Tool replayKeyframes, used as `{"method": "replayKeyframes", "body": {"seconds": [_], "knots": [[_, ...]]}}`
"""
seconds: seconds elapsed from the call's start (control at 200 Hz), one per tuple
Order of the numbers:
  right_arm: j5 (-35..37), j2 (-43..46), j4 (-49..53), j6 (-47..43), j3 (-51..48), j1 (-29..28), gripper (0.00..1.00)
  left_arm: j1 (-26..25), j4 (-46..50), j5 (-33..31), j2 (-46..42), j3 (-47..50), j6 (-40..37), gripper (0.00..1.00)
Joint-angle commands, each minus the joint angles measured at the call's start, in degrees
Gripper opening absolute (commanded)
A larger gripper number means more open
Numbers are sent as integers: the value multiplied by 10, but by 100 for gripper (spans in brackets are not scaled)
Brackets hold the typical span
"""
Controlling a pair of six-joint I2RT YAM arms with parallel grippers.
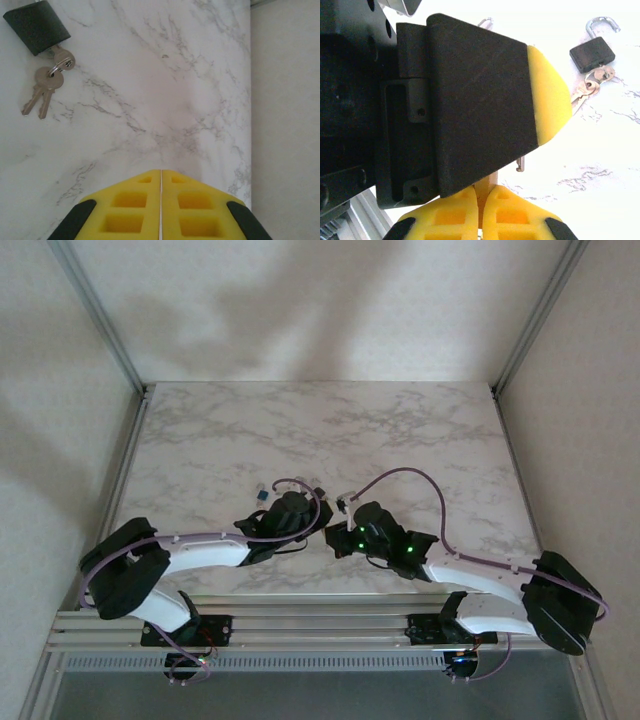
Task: Lock with the key
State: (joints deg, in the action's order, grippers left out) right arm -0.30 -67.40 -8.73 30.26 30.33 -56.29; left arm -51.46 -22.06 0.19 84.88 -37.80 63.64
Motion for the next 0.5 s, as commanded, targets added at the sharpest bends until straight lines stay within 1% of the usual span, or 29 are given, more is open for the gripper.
{"method": "replayKeyframes", "body": {"seconds": [0.0,0.05,0.08,0.1,0.12,0.22,0.295,0.375,0.395,0.46,0.496], "knots": [[10,13,16,1,-10,0,0,-5,13,-12,-23,-8,-12,0],[10,17,17,2,-13,0,0,-6,13,-12,-25,-7,-13,0],[8,23,18,2,-15,0,0,-6,14,-12,-27,-7,-13,4],[8,25,20,2,-15,0,0,-5,15,-14,-28,-7,-14,9],[7,29,22,1,-15,0,0,-6,17,-15,-29,-6,-15,11],[5,47,34,-3,-16,0,0,-3,21,-22,-42,-4,-21,14],[3,60,43,-8,-17,0,0,2,44,-31,-58,-3,-29,28],[-6,72,49,-11,-17,0,0,8,62,-43,-80,-1,-41,33],[-10,74,50,-12,-17,1,0,9,67,-46,-86,0,-44,36],[-32,81,46,-16,-18,0,0,15,79,-55,-104,3,-52,51],[-43,85,45,-17,-17,1,0,19,85,-58,-112,6,-55,55]]}}
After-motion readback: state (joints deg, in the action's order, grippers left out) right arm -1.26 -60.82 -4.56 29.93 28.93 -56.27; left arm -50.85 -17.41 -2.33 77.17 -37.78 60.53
